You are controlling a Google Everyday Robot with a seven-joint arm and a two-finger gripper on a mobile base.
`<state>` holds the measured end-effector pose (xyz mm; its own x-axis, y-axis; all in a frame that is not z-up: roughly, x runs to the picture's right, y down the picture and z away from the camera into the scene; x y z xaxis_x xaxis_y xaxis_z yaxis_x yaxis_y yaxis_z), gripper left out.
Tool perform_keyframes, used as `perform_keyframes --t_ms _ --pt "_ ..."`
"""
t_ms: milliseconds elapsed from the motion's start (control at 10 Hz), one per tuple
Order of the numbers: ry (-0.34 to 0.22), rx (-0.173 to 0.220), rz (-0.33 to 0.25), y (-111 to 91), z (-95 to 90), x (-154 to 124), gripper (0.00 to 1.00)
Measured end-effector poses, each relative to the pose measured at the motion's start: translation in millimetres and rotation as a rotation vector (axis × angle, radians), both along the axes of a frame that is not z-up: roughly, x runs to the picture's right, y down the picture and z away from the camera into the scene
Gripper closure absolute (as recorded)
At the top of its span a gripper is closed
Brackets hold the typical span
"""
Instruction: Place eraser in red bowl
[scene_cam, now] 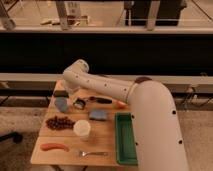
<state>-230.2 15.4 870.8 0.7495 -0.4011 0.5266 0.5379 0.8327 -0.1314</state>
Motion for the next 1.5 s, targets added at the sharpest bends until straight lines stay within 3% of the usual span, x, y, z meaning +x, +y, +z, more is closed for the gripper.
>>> perform_keyframes --t_ms 800,1100,1500 --pt "0.002 0.029 -0.067 -2.8 32.5 -27.3 0.2" --pt "0.06 0.081 -0.111 -15.7 45.4 -23.5 0.2" --pt "0.093 0.11 -0.114 -33.3 64.9 -19.1 0.2"
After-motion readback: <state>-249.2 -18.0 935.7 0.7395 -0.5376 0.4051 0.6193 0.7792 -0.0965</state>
